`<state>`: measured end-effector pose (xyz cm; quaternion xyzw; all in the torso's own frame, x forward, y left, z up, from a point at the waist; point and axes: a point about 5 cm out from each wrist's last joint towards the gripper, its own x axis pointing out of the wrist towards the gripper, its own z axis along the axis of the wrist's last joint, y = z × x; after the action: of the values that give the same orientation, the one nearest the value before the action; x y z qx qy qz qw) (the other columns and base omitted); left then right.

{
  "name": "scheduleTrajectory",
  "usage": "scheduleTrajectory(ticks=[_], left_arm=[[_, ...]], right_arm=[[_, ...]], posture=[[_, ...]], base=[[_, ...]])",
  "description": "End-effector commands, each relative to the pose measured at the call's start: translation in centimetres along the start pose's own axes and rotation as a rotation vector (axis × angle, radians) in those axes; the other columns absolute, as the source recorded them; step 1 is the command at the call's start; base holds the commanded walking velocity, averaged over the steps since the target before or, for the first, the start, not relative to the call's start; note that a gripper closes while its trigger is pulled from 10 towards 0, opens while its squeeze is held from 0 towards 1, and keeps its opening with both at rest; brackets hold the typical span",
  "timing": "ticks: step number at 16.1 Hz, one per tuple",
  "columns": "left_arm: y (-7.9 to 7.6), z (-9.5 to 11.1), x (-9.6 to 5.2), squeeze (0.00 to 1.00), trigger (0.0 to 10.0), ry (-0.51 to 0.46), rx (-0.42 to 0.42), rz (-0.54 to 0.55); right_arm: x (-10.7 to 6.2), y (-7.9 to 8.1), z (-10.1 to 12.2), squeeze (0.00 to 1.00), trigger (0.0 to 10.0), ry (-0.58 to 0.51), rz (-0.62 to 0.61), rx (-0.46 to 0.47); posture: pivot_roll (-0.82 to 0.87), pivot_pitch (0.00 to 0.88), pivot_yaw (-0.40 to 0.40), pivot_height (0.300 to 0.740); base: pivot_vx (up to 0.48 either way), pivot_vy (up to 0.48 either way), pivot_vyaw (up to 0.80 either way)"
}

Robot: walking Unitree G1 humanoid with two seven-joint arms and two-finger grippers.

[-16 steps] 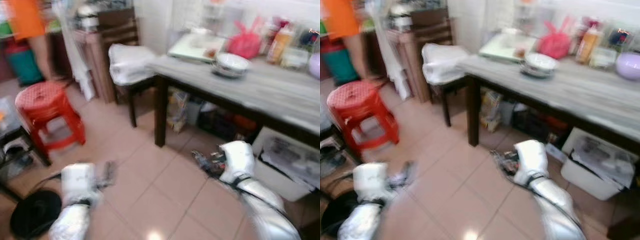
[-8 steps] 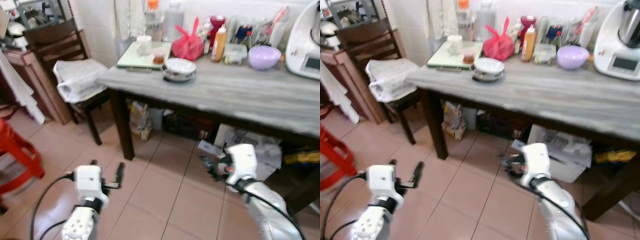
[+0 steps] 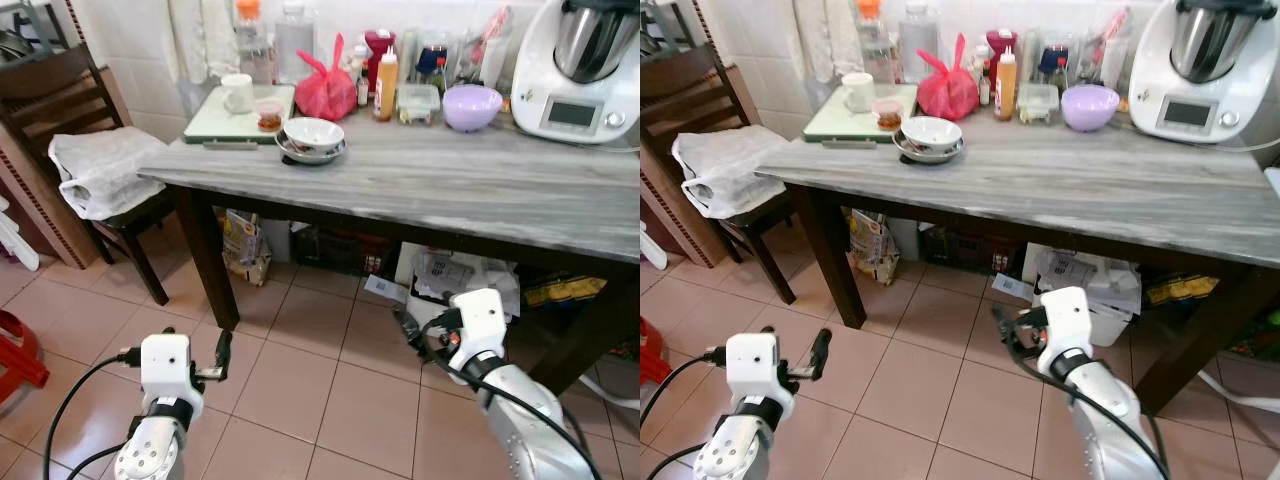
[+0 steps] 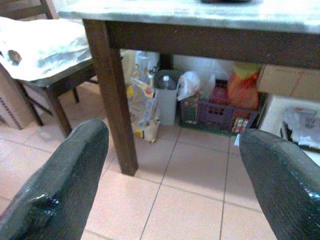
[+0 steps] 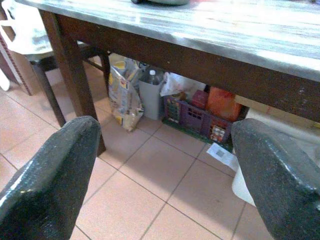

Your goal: Setting the table

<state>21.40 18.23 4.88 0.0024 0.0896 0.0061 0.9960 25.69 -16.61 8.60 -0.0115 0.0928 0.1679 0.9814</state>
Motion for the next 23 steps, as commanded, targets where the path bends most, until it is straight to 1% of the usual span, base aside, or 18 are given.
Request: scheduleTrajectory(ticks=[1, 15, 23], left_arm=[[0.23, -0.10, 0.07, 0.00, 10.0, 0.015, 0.014, 0.011], [0.16, -0.42, 0.06, 0.00, 10.0, 0.048, 0.047, 0.018], [0.35, -0.44, 0.35, 0.00, 10.0, 0.066, 0.053, 0.032]], right_arm=[[0.15, 0.05, 0.64, 0.00, 10.0, -0.025, 0.004, -0.002], [0.11, -0.08, 0.38, 0.00, 10.0, -0.010, -0.008, 0.007], [0.19, -0.03, 0.21, 0.00, 10.0, -0.009, -0.014, 0.020]], posture=[[-0.08, 0.011, 0.029, 0.740], [-0.08, 0.010, 0.028, 0.740], [-0.08, 0.010, 0.035, 0.740]], base=[[0.000, 0.000, 0.00], [0.000, 0.000, 0.00], [-0.260, 0.000, 0.00]])
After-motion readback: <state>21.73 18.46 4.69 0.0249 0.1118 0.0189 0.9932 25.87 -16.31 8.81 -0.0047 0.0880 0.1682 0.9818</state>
